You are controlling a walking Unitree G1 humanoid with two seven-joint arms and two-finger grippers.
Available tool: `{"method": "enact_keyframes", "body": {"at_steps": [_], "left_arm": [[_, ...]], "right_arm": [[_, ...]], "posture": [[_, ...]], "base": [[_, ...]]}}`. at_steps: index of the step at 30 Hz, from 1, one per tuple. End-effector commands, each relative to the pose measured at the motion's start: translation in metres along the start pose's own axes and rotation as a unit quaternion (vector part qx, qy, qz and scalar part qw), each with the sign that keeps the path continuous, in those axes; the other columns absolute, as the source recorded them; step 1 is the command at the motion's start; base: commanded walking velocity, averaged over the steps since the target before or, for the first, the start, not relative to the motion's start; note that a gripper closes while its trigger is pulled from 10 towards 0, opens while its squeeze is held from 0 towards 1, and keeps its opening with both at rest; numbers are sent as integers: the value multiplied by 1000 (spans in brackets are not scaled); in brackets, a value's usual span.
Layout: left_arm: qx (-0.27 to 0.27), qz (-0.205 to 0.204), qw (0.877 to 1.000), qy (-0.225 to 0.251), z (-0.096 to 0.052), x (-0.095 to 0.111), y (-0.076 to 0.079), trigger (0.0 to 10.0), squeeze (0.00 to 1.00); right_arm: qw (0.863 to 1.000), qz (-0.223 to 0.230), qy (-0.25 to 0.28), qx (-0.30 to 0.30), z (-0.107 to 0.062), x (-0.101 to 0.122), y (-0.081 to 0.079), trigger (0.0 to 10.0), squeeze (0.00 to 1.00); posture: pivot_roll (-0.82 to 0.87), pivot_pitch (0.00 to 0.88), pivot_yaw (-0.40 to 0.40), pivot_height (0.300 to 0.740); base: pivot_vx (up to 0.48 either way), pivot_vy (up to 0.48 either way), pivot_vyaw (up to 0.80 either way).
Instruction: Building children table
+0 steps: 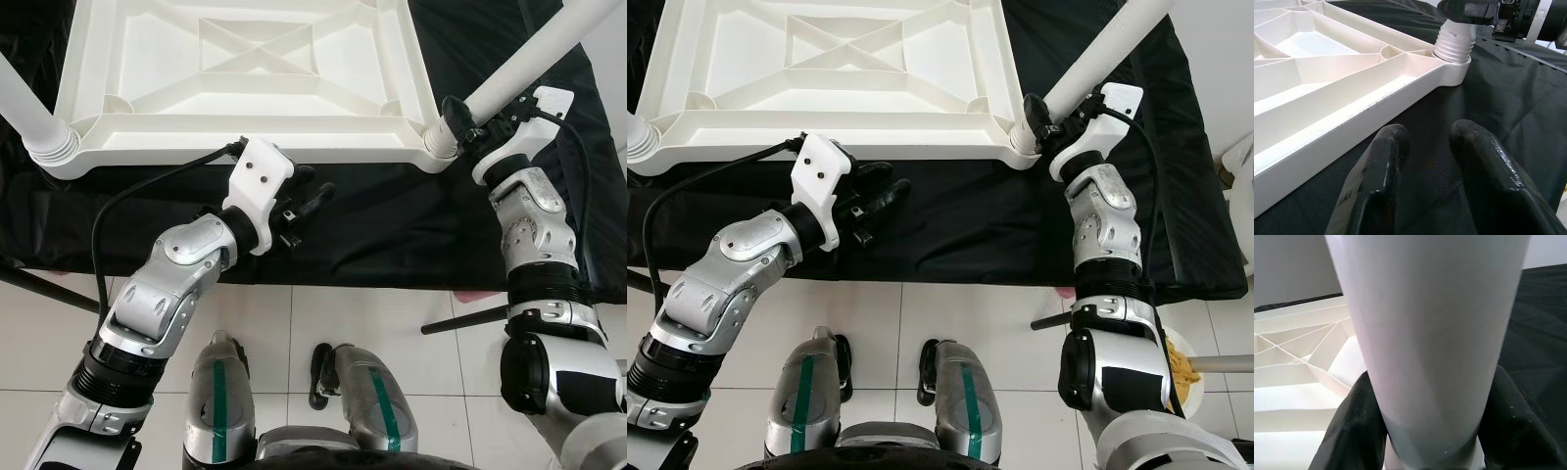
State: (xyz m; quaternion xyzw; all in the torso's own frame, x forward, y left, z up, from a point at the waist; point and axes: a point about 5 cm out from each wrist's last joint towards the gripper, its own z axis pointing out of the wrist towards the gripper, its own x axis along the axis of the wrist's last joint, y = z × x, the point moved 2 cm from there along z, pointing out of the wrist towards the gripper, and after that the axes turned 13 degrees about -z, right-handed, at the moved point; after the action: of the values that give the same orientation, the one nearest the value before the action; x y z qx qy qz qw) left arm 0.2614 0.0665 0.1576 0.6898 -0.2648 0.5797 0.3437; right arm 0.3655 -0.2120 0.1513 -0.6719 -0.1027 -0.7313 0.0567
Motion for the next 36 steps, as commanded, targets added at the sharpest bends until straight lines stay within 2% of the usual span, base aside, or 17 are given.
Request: {"method": "enact_keyframes", "body": {"at_steps": [1,6,12,23,24,26,29,36], "left_arm": [[-17,0,1000,-3,-1,0,5,10000,0],[-17,0,1000,-4,-1,0,6,10000,0],[-16,1,1000,-3,-1,0,5,10000,0],[-16,2,1000,-2,-1,0,5,10000,0],[-16,2,1000,-2,-1,0,5,10000,0],[-16,2,1000,-2,-1,0,5,10000,0],[-16,3,1000,-2,0,1,5,10000,0],[-14,2,1000,-1,0,1,5,10000,0]], "right_arm": [[996,27,-81,8,-9,-37,-8,10000,0],[995,36,-90,5,-8,-39,-9,10000,0],[988,72,-133,-40,1,-36,5,10000,0],[986,54,-153,-34,3,-36,3,10000,0],[985,25,-170,-31,4,-38,2,10000,0],[984,13,-176,-29,4,-39,1,10000,0],[981,-41,-187,-11,7,-40,-7,10000,0],[981,-50,-189,3,8,-42,-14,10000,0]], "posture": [[130,105,-75,740],[131,105,-75,740],[132,96,-78,740],[134,90,-82,740],[129,89,-79,740],[129,89,-79,740],[127,89,-79,740],[132,94,-82,740]], "base": [[0,0,0],[0,0,0],[0,0,0],[0,0,0],[0,0,0],[0,0,0],[0,0,0],[0,0,0]]}}
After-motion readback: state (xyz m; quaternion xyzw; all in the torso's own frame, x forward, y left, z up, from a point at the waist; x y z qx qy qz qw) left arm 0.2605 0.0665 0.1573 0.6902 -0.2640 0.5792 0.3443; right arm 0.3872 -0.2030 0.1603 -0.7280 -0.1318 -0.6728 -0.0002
